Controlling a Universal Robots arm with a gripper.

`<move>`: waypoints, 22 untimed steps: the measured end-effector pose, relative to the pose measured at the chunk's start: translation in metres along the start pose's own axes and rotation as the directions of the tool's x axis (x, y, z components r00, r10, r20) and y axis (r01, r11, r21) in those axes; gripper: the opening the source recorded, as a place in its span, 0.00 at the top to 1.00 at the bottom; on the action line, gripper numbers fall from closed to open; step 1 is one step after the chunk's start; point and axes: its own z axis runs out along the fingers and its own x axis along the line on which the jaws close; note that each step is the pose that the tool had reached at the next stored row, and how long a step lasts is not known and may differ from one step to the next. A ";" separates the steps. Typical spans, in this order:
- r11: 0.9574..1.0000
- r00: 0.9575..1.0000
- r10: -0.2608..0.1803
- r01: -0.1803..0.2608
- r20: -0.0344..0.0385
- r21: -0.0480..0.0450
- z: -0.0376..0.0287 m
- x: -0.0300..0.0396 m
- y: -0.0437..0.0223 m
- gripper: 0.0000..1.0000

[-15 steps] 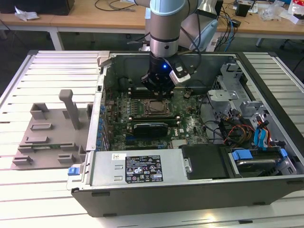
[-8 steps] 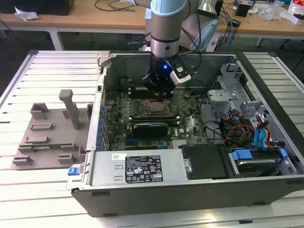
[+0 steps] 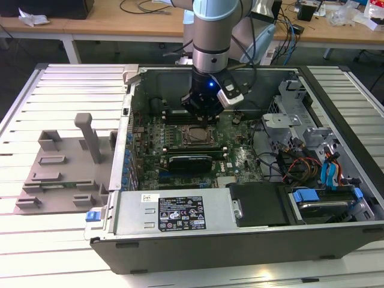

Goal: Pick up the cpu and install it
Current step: 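Install the first cpu locking lever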

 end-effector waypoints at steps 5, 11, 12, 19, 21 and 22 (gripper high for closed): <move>1.000 1.000 0.000 0.000 0.000 0.000 -0.0025 0.0000 0.0004 0.89; 1.000 1.000 0.000 0.000 0.000 -0.003 0.0012 0.0000 0.0020 0.89; 1.000 1.000 0.000 0.000 0.000 -0.004 0.0013 0.0000 0.0030 0.89; 1.000 1.000 0.000 0.000 0.000 -0.004 -0.0066 -0.0002 0.0022 0.89; 1.000 1.000 0.000 0.000 0.000 -0.004 -0.0068 0.0000 -0.0015 0.89; 1.000 1.000 0.000 0.000 0.000 -0.004 -0.0068 0.0000 -0.0026 0.89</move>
